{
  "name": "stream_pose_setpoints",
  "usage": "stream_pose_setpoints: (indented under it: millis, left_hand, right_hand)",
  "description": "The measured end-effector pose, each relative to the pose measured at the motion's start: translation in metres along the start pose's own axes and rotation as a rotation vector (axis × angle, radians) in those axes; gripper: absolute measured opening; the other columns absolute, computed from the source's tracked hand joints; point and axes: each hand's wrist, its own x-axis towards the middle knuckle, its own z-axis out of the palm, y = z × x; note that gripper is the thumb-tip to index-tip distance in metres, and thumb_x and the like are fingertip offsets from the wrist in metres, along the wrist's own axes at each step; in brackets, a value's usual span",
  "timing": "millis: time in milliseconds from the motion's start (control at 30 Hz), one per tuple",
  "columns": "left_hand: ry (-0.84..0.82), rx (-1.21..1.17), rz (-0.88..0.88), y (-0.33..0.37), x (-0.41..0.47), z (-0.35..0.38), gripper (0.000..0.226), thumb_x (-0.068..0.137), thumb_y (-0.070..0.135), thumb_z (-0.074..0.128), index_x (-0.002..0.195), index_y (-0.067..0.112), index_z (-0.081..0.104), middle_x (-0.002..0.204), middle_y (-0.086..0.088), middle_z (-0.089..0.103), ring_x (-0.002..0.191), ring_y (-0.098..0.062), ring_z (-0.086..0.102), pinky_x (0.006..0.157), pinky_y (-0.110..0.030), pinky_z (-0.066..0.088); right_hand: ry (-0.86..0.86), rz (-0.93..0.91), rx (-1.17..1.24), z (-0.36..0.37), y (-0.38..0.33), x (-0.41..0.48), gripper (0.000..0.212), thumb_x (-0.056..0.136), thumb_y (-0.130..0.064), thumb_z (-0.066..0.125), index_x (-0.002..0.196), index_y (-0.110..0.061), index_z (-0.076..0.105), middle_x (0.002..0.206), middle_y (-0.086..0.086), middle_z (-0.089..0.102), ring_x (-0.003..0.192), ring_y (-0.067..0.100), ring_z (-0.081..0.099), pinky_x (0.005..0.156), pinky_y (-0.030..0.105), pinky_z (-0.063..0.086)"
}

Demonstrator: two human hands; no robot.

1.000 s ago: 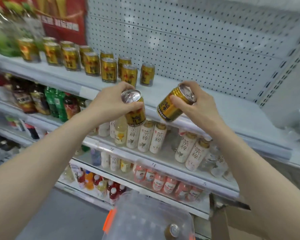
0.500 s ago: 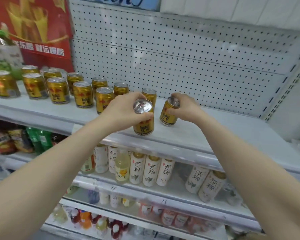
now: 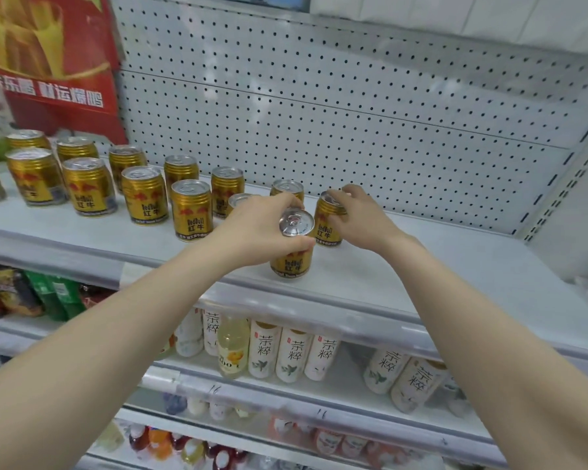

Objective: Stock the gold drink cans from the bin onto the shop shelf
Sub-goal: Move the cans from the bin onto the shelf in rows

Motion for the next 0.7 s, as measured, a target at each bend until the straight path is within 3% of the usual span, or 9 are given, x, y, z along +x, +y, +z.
stream_pose_setpoints:
  millis: [100,233,333,467,533,600,700]
  left_hand:
    - [-0.035,0.038,0.012,0.007,0.007,0.009,0.062,0.075,0.058,0.066,0.126,0.025,0.052,0.119,0.003,0.063,0.107,-0.018,0.057,0.083,-0.032,0.048]
    - [-0.056,0.079,0.015,0.016,0.016,0.017,0.058,0.076,0.059,0.063,0.122,0.024,0.056,0.113,0.000,0.066,0.105,-0.022,0.059,0.085,-0.037,0.050]
    - [-0.055,0.177,0.060,0.016,0.019,0.015,0.064,0.075,0.065,0.059,0.119,0.018,0.060,0.111,-0.005,0.067,0.104,-0.024,0.059,0.086,-0.040,0.049]
    - [0.098,0.219,0.091,0.003,0.013,0.000,0.059,0.088,0.061,0.048,0.130,0.021,0.057,0.133,-0.001,0.055,0.124,-0.024,0.042,0.100,-0.038,0.034]
    - [0.163,0.257,0.058,-0.011,0.007,-0.006,0.050,0.092,0.053,0.045,0.128,0.020,0.059,0.134,-0.004,0.054,0.127,-0.026,0.039,0.104,-0.039,0.031]
    - [0.145,0.316,0.021,-0.027,0.001,-0.007,0.044,0.095,0.043,0.047,0.130,0.018,0.057,0.136,-0.007,0.053,0.128,-0.030,0.038,0.106,-0.040,0.030]
    - [0.114,0.374,0.022,-0.042,-0.007,-0.002,0.045,0.095,0.031,0.051,0.138,0.018,0.048,0.139,-0.009,0.050,0.129,-0.032,0.038,0.105,-0.042,0.032]
  right_hand:
    - [0.097,-0.040,-0.010,-0.005,0.005,-0.015,0.053,0.092,-0.016,0.050,0.144,-0.019,0.041,0.149,0.010,0.035,0.136,0.030,0.033,0.108,0.037,0.032]
    - [0.114,-0.097,0.035,-0.014,0.005,-0.038,0.052,0.090,-0.009,0.049,0.141,-0.021,0.046,0.142,0.004,0.043,0.131,0.023,0.038,0.106,0.032,0.032]
    - [0.098,-0.160,0.157,-0.017,-0.004,-0.051,0.052,0.087,-0.008,0.049,0.137,-0.025,0.049,0.136,-0.003,0.050,0.124,0.015,0.046,0.105,0.036,0.040]
    - [0.068,-0.218,0.249,-0.018,-0.026,-0.057,0.041,0.094,-0.023,0.044,0.133,-0.022,0.052,0.135,-0.003,0.052,0.122,0.012,0.047,0.104,0.035,0.040]
    - [0.052,-0.222,0.216,-0.016,-0.037,-0.059,0.041,0.096,-0.038,0.045,0.136,-0.026,0.049,0.136,-0.001,0.051,0.123,0.013,0.045,0.103,0.031,0.037]
    - [0.035,-0.224,0.098,-0.011,-0.044,-0.059,0.052,0.093,-0.048,0.050,0.140,-0.026,0.045,0.138,0.001,0.048,0.125,0.016,0.043,0.102,0.031,0.037]
    - [0.027,-0.236,-0.014,-0.001,-0.048,-0.056,0.057,0.092,-0.046,0.053,0.141,-0.020,0.043,0.132,0.005,0.050,0.121,0.023,0.046,0.098,0.033,0.040]
